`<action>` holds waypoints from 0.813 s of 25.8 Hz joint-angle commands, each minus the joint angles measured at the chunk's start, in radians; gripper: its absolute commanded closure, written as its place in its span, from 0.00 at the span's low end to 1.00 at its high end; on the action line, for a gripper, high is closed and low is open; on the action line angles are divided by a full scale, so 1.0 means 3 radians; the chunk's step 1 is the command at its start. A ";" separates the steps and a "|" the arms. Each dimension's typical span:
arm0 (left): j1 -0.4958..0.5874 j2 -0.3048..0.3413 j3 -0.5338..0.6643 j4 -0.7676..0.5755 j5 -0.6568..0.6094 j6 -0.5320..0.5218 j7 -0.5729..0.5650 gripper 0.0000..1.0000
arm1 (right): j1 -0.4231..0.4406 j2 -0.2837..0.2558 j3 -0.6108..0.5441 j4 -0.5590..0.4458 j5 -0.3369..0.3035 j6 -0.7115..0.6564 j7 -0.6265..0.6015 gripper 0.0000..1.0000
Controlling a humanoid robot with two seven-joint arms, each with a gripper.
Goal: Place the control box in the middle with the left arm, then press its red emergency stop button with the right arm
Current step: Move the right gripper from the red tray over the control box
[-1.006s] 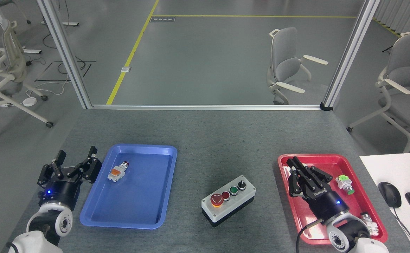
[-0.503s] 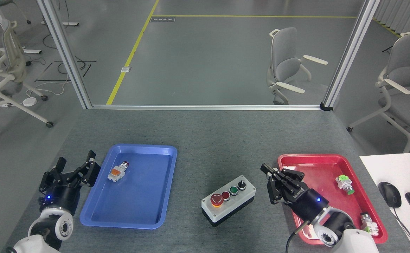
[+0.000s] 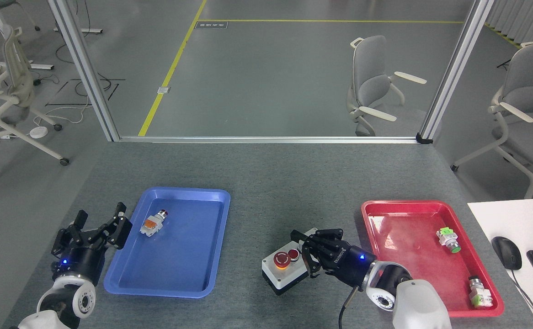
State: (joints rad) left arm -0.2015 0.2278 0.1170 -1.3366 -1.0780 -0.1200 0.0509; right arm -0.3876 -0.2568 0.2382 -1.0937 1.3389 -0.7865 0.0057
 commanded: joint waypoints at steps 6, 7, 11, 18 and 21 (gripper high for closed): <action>0.0012 0.0002 -0.0002 0.0038 -0.0047 0.0001 -0.0001 0.01 | -0.0012 0.0099 0.0229 0.0184 0.0077 0.0004 -0.0009 1.00; 0.0012 0.0002 -0.0002 0.0043 -0.0047 0.0001 -0.0001 0.01 | -0.0012 0.0099 0.0254 0.0215 0.0077 0.0004 -0.0009 1.00; 0.0084 -0.0038 -0.0017 0.0053 -0.0052 0.0006 0.0014 0.01 | -0.0012 0.0104 0.0316 0.0256 0.0077 0.0004 -0.0009 1.00; 0.0232 -0.0320 -0.0180 0.0068 -0.0063 0.0037 0.0147 0.01 | -0.0007 0.0171 0.0321 0.0358 0.0072 0.0060 -0.0009 1.00; 0.0222 -0.0325 -0.0180 0.0130 -0.0124 0.0047 0.0158 0.01 | -0.0007 0.0237 0.0316 0.0399 0.0067 0.0223 -0.0009 1.00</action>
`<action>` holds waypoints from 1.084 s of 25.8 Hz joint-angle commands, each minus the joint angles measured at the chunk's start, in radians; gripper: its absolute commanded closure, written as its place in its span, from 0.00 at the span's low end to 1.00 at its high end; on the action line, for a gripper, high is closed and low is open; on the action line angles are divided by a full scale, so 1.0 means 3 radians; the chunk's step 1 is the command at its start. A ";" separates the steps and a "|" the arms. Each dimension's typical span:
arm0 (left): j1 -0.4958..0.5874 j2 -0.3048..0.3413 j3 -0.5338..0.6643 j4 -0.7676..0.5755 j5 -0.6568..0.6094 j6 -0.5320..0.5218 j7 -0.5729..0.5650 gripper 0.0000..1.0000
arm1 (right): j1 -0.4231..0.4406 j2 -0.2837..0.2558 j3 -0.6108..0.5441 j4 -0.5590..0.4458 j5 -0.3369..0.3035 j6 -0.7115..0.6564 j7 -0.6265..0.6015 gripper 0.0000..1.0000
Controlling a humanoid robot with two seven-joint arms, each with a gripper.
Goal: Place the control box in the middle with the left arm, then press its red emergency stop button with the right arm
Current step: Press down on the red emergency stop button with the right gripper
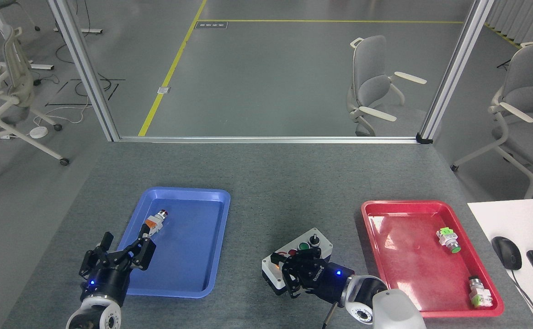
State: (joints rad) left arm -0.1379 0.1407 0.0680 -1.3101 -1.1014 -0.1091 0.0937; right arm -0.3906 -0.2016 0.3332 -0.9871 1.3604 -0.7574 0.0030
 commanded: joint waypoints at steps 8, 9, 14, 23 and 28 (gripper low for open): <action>0.0010 -0.0055 -0.0012 0.0046 -0.0128 0.0001 0.0035 0.01 | -0.0048 0.0120 0.0167 0.0253 0.0006 0.0224 0.0005 1.00; 0.0010 -0.0055 -0.0012 0.0046 -0.0128 0.0001 0.0035 0.01 | -0.0053 0.0120 0.0183 0.0263 0.0006 0.0224 0.0005 1.00; 0.0010 -0.0060 -0.0012 0.0046 -0.0128 0.0001 0.0035 0.01 | -0.0053 0.0125 0.0188 0.0330 0.0011 0.0244 0.0005 1.00; 0.0010 -0.0055 -0.0012 0.0046 -0.0128 0.0001 0.0035 0.01 | -0.0135 0.0125 0.0132 0.0187 -0.0071 0.0607 -0.0179 0.91; 0.0010 -0.0055 -0.0012 0.0046 -0.0128 0.0001 0.0035 0.01 | -0.0155 0.0145 0.0122 -0.0033 -0.0255 0.1318 -0.0716 0.34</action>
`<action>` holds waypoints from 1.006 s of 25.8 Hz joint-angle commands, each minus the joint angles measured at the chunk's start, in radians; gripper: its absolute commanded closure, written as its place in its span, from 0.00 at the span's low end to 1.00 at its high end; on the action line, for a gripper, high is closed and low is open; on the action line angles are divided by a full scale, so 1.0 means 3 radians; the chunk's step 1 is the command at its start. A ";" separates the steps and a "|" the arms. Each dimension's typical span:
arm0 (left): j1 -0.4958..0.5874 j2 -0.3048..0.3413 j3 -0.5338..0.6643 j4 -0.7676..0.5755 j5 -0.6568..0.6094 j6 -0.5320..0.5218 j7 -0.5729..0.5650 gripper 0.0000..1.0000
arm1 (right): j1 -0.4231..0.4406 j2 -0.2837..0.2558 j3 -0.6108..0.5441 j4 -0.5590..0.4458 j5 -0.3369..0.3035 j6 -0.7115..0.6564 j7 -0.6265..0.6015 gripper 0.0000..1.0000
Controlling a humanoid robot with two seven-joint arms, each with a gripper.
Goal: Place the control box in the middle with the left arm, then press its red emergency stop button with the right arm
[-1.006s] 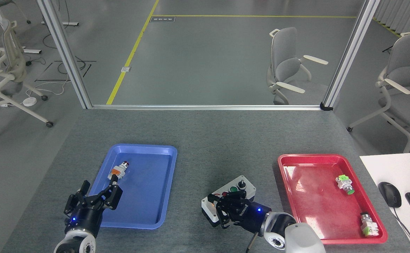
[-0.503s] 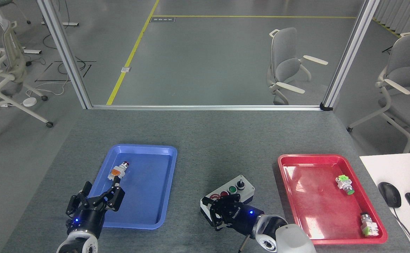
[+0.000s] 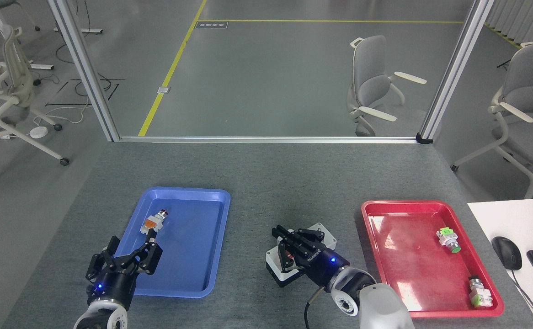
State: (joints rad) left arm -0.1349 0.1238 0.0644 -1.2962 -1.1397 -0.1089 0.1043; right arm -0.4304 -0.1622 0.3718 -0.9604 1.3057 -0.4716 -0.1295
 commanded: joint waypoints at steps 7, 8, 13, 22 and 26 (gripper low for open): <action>0.0000 0.0001 0.0000 0.0000 0.0000 0.0000 0.0000 0.01 | -0.0007 0.0009 -0.0390 -0.0393 -0.0098 0.0892 -0.0320 0.02; 0.0000 0.0001 0.0000 0.0000 0.0000 0.0000 0.0000 0.01 | 0.0008 0.0009 -0.0498 -0.0429 -0.0098 0.0897 -0.0320 0.03; 0.0000 -0.0004 0.0000 0.0000 0.0000 0.0000 0.0000 0.01 | 0.0105 -0.0042 -0.1045 -0.0501 -0.0098 0.0902 -0.0320 0.02; 0.0000 -0.0004 0.0000 0.0000 0.0000 0.0000 0.0000 0.01 | 0.0581 -0.0124 -0.1597 -0.0951 -0.0088 0.1199 -0.0228 0.02; 0.0000 -0.0004 0.0000 0.0000 0.0000 0.0000 0.0000 0.01 | 0.0918 -0.0124 -0.1607 -0.1313 -0.0057 0.1536 0.0033 0.02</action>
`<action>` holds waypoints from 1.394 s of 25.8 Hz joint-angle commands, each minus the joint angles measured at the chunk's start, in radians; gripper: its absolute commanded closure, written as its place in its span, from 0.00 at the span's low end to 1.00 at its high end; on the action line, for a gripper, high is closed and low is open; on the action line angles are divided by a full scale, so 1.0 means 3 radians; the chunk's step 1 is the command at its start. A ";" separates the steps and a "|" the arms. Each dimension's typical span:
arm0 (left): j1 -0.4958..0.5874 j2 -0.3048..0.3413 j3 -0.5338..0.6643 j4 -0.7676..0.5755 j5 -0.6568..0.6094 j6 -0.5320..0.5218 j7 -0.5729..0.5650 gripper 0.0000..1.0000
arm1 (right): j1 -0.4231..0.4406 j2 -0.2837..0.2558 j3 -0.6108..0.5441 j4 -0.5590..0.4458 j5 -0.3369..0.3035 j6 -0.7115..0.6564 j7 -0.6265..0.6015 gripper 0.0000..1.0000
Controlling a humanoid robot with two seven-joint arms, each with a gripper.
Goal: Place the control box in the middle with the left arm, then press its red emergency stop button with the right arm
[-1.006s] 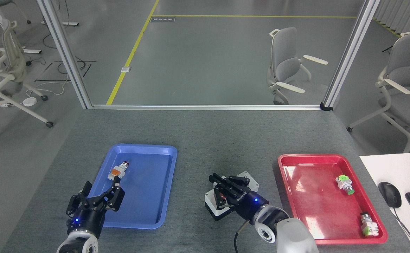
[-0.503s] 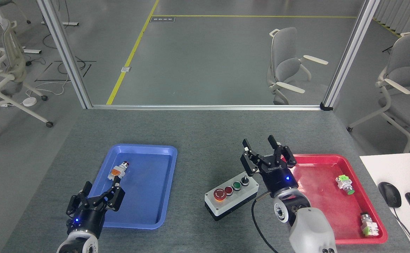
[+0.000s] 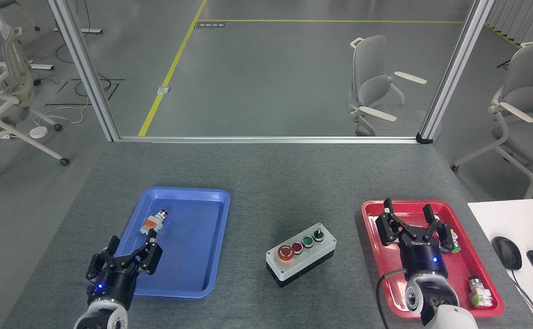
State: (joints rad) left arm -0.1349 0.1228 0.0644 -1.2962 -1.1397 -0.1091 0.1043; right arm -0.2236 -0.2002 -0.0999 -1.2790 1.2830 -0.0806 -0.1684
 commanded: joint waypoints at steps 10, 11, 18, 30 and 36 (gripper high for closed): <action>0.0000 0.0000 0.0000 0.0000 0.0000 0.0001 0.0000 0.01 | 0.0776 0.0100 -0.0056 -0.1024 0.0187 0.0427 0.0633 0.02; 0.0000 0.0000 0.0000 0.0000 0.0000 0.0001 0.0000 0.01 | 0.0781 0.0095 -0.0056 -0.1024 0.0192 0.0427 0.0633 0.02; 0.0000 0.0000 0.0000 0.0000 0.0000 0.0001 0.0000 0.01 | 0.0812 0.0100 -0.0097 -0.1029 0.0182 0.0417 0.0602 0.02; 0.0000 0.0000 0.0000 0.0000 0.0000 0.0001 0.0000 0.01 | 0.0802 0.0105 -0.0097 -0.0988 0.0151 0.0386 0.0613 0.02; 0.0000 0.0000 0.0000 0.0000 0.0000 0.0001 0.0000 0.01 | 0.0797 0.0110 -0.0092 -0.0988 0.0146 0.0381 0.0618 0.02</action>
State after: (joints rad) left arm -0.1349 0.1230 0.0644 -1.2962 -1.1397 -0.1091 0.1043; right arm 0.0164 -0.1679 -0.1280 -1.5757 1.3273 0.0351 0.0119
